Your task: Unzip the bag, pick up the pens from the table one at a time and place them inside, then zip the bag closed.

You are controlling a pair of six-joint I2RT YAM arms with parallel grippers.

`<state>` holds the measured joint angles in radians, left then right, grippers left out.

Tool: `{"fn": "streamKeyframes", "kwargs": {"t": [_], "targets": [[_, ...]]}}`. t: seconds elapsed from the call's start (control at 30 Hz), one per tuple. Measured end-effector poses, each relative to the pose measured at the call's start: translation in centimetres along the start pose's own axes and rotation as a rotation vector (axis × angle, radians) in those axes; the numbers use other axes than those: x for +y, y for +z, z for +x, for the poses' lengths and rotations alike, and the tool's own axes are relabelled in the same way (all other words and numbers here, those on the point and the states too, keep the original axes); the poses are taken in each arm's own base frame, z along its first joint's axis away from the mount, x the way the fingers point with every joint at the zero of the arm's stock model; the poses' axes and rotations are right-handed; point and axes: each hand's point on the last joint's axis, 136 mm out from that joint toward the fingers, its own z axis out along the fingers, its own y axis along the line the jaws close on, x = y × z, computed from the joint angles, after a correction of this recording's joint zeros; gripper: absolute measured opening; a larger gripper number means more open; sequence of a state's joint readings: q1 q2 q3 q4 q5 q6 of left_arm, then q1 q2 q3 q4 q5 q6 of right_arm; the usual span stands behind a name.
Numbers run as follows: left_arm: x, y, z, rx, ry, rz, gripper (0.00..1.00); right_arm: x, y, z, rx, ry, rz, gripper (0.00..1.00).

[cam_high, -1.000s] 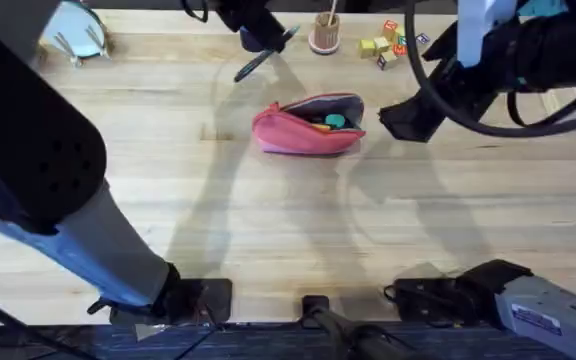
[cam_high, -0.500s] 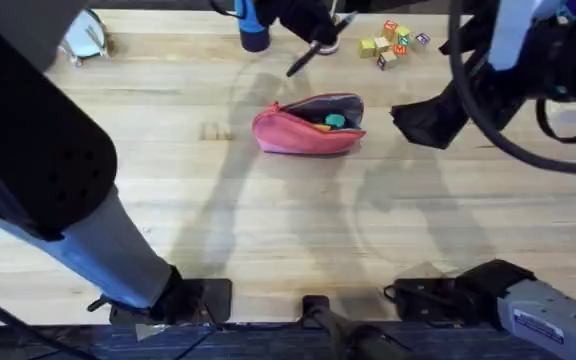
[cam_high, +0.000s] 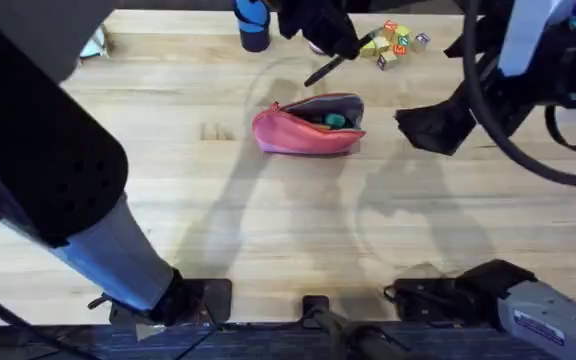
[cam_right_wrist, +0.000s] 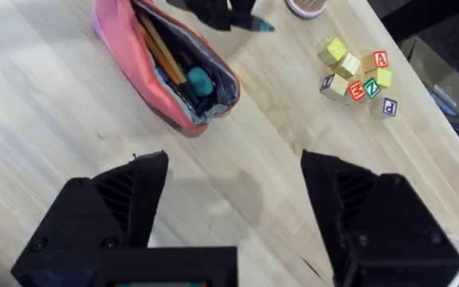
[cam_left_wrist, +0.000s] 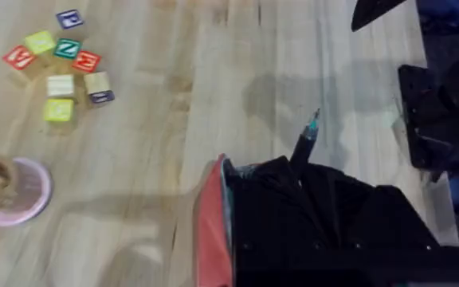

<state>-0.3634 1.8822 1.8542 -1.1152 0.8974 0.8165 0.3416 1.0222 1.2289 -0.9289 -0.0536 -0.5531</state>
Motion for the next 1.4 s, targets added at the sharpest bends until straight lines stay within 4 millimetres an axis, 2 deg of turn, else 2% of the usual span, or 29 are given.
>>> {"fn": "streamKeyframes", "kwargs": {"t": [0.17, 0.4, 0.63, 0.83, 1.0, 1.27, 1.4], "targets": [[-0.6, 2.2, 0.4, 0.021, -0.004, 0.053, 0.042, 0.2, 0.0, 0.2, 0.009, 0.001, -0.006, 0.998], [-0.9, 6.5, 2.4, 0.078, -0.045, 0.142, 0.042, 0.5, 0.0, 0.8, 0.031, 0.003, -0.019, 0.998], [-0.3, 8.8, 4.6, 0.121, -0.098, 0.18, 0.042, 1.1, -0.1, 1.7, 0.07, 0.007, -0.043, 0.998], [0.6, 8.9, 6.0, 0.181, -0.1, 0.137, 0.042, 1.2, -0.1, 1.9, 0.076, 0.008, -0.047, 0.998], [1.1, 8.5, 7.9, 0.285, -0.105, 0.087, 0.042, 1.2, -0.1, 1.9, 0.075, 0.008, -0.046, 0.998], [1.2, 6.5, 12.5, 0.544, -0.147, 0.013, 0.042, 1.2, -0.1, 1.9, 0.075, 0.008, -0.046, 0.997], [1.3, 5.6, 14.0, 0.643, -0.144, -0.023, 0.042, 1.2, -0.1, 1.9, 0.076, 0.008, -0.047, 0.997]]}}
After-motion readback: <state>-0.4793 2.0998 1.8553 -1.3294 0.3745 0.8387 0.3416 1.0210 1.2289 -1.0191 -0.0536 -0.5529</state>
